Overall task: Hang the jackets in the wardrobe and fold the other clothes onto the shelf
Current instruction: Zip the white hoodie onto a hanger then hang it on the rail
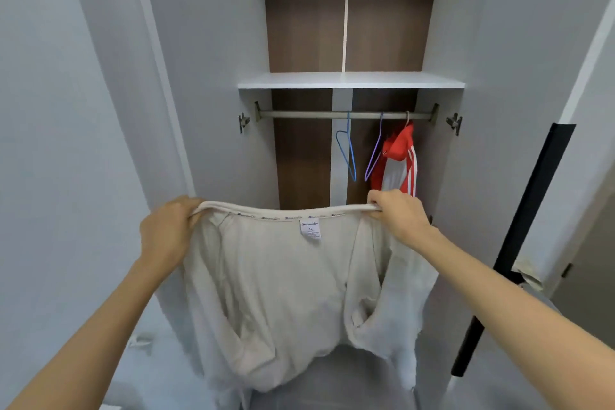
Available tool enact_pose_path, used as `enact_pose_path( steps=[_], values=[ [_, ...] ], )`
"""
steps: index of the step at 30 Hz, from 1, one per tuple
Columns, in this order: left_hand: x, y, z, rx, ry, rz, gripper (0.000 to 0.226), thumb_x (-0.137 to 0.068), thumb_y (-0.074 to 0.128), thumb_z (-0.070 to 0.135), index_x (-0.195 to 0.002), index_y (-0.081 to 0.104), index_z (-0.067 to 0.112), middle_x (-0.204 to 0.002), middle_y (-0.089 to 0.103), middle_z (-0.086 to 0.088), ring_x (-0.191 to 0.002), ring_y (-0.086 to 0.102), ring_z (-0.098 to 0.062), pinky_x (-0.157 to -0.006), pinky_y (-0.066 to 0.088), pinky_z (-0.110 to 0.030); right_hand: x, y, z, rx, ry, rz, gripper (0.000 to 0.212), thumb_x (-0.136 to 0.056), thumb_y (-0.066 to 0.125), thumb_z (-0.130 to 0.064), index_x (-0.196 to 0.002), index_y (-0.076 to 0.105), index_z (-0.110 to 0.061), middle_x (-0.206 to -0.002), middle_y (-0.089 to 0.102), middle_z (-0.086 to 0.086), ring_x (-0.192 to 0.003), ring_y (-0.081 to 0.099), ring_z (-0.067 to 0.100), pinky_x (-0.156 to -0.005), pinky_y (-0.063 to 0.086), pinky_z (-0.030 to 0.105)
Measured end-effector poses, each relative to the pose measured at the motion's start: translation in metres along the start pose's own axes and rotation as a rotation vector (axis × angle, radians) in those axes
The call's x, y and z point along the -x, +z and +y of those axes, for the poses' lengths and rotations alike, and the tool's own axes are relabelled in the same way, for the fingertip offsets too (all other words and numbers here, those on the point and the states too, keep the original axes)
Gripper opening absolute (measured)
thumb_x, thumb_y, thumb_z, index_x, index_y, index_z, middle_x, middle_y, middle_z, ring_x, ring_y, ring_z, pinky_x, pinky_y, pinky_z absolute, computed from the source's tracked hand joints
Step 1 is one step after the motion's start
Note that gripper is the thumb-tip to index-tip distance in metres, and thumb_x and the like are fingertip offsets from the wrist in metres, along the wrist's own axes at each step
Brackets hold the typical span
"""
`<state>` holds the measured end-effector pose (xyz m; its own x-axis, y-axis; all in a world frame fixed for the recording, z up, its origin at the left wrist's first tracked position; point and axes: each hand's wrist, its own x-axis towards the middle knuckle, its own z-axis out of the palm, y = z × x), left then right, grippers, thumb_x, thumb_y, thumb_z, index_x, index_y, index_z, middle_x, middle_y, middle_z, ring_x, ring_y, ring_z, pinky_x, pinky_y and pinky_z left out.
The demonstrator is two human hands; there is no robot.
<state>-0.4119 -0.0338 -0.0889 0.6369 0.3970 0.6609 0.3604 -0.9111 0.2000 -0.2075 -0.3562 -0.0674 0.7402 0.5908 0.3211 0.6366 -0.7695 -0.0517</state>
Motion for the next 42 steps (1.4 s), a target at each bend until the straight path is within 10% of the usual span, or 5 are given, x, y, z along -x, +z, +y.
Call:
enact_pose_path(
  steps=[8, 14, 25, 31, 42],
  values=[
    [-0.040, 0.012, 0.052, 0.165, -0.194, 0.017, 0.013, -0.097, 0.044, 0.010, -0.100, 0.054, 0.002, -0.103, 0.044, -0.012, -0.081, 0.045, -0.030, -0.069, 0.034, -0.035, 0.018, 0.005, 0.033, 0.119, -0.020, 0.069, 0.023, -0.089, 0.054, -0.004, -0.106, 0.042, -0.014, -0.107, 0.051, 0.006, -0.094, 0.051, 0.026, -0.064, 0.036, 0.031],
    [-0.040, 0.030, 0.088, 0.287, -0.097, -0.179, 0.037, -0.085, 0.039, -0.010, -0.108, 0.062, 0.008, -0.108, 0.059, -0.020, -0.101, 0.054, -0.038, -0.083, 0.043, -0.042, 0.014, -0.013, 0.064, -0.590, -0.068, -0.076, 0.017, -0.089, 0.064, -0.003, -0.087, 0.068, -0.020, -0.083, 0.067, -0.008, -0.078, 0.061, 0.002, -0.069, 0.045, 0.011],
    [-0.017, 0.063, 0.117, 0.575, -0.324, -0.651, 0.038, -0.076, 0.071, 0.047, -0.073, 0.067, 0.009, -0.066, 0.059, 0.003, -0.064, 0.052, -0.015, -0.060, 0.036, -0.027, -0.003, 0.027, 0.078, -1.068, 0.359, -0.008, 0.021, -0.096, 0.040, -0.012, -0.085, 0.056, -0.019, -0.092, 0.055, -0.005, -0.088, 0.051, 0.009, -0.070, 0.038, 0.022],
    [-0.026, 0.085, 0.123, 0.116, -0.225, -0.314, 0.024, -0.094, 0.053, 0.042, -0.105, 0.070, 0.030, -0.094, 0.069, -0.002, -0.091, 0.062, -0.028, -0.067, 0.041, -0.030, -0.027, 0.041, 0.081, -0.987, 0.161, -0.148, 0.008, -0.090, 0.062, -0.022, -0.091, 0.067, -0.016, -0.097, 0.063, -0.002, -0.094, 0.059, 0.010, -0.076, 0.045, 0.021],
    [-0.123, 0.167, 0.094, 0.288, -0.161, -0.171, 0.019, -0.102, 0.037, 0.032, -0.099, 0.052, 0.021, -0.090, 0.059, -0.002, -0.081, 0.056, -0.030, -0.067, 0.039, -0.036, -0.141, 0.099, 0.075, -0.824, 0.036, 0.005, 0.016, -0.099, 0.050, -0.028, -0.093, 0.058, -0.016, -0.086, 0.062, -0.003, -0.083, 0.059, 0.013, -0.077, 0.047, 0.035]
  ],
)
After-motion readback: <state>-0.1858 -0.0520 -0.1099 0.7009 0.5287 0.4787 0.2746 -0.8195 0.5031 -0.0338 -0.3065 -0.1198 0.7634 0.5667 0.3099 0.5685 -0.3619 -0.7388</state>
